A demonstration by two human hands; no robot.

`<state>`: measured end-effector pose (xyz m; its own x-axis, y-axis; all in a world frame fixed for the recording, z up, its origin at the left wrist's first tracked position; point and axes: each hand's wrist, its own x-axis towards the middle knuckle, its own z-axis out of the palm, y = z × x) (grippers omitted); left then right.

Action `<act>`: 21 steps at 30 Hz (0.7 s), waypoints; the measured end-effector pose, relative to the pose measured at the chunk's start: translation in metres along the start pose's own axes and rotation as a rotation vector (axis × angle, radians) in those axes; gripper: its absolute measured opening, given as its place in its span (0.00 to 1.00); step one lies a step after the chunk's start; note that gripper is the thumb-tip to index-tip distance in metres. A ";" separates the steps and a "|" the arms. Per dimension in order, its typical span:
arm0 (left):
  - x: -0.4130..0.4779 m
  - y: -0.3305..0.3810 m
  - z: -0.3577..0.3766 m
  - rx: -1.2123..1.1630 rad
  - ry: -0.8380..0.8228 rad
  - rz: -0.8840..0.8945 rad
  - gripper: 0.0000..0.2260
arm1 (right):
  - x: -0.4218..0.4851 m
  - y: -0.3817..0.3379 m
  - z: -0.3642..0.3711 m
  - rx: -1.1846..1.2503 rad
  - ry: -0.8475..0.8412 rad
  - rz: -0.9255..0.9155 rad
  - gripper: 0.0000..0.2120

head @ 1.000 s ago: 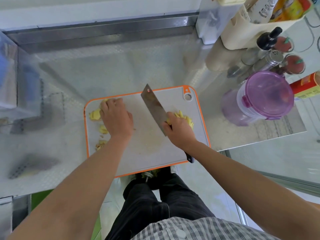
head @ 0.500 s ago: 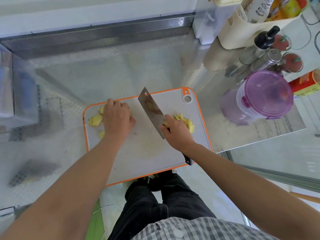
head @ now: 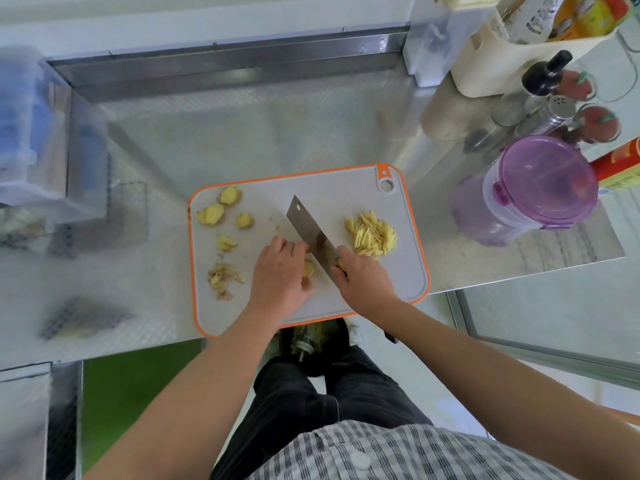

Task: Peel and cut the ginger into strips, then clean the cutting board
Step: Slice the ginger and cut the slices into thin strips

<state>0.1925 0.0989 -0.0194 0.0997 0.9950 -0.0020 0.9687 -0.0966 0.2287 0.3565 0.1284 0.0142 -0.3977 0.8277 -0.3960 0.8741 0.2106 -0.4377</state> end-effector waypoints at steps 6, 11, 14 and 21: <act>-0.016 0.008 0.003 -0.017 0.036 -0.079 0.17 | -0.018 -0.004 0.007 -0.069 -0.025 -0.021 0.07; -0.032 0.005 0.002 -0.096 0.095 -0.041 0.12 | -0.019 -0.010 0.004 -0.116 -0.050 -0.017 0.07; -0.033 0.005 0.007 -0.154 0.087 -0.046 0.08 | -0.020 -0.012 0.001 -0.121 -0.048 -0.027 0.06; -0.025 0.004 0.009 -0.064 0.014 0.018 0.13 | -0.023 -0.018 -0.003 -0.132 -0.011 -0.060 0.06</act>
<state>0.1957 0.0739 -0.0268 0.1130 0.9935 0.0162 0.9503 -0.1128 0.2903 0.3507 0.1073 0.0338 -0.4527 0.8060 -0.3814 0.8776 0.3269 -0.3507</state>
